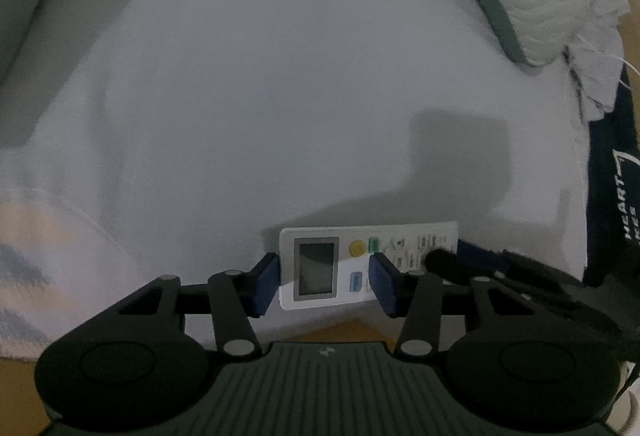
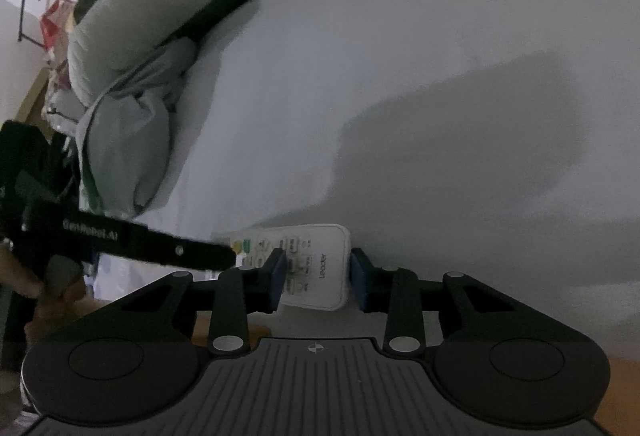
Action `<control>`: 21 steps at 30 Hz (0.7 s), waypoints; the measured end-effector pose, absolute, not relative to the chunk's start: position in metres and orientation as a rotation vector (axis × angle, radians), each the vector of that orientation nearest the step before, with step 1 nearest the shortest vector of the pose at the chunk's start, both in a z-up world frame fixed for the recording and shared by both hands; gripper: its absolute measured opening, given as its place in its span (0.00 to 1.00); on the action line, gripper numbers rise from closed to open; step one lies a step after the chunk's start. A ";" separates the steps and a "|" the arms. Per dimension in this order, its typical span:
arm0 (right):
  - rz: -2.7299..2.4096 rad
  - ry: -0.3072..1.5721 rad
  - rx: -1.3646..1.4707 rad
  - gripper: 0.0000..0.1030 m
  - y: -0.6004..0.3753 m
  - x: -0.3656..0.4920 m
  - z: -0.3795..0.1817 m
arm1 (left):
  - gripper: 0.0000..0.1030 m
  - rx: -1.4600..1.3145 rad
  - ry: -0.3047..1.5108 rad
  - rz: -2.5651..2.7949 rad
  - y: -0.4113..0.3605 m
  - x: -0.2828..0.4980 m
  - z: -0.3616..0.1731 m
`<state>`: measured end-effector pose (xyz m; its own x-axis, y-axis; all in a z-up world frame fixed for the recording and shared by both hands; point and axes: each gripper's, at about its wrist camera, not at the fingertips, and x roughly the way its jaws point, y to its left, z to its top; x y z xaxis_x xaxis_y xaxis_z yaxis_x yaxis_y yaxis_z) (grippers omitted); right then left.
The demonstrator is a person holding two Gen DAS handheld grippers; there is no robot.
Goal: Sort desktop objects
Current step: 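Close both grippers on the white remote side by side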
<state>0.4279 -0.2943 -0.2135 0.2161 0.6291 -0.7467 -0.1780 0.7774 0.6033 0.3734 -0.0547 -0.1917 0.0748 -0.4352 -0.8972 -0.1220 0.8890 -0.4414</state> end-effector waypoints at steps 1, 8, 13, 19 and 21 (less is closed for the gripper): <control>0.581 1.228 0.432 0.37 -0.295 0.427 -0.210 | 0.54 -0.466 1.488 -0.253 -0.053 0.372 -0.189; 0.566 1.182 0.414 0.37 -0.301 0.424 -0.185 | 0.54 -0.479 1.426 -0.272 -0.050 0.358 -0.159; 0.563 1.138 0.404 0.37 -0.303 0.419 -0.160 | 0.53 -0.470 1.383 -0.291 -0.045 0.349 -0.134; 0.562 1.093 0.397 0.37 -0.308 0.406 -0.128 | 0.49 -0.472 1.335 -0.309 -0.055 0.360 -0.116; 0.559 1.076 0.393 0.37 -0.308 0.400 -0.114 | 0.49 -0.472 1.317 -0.319 -0.059 0.359 -0.108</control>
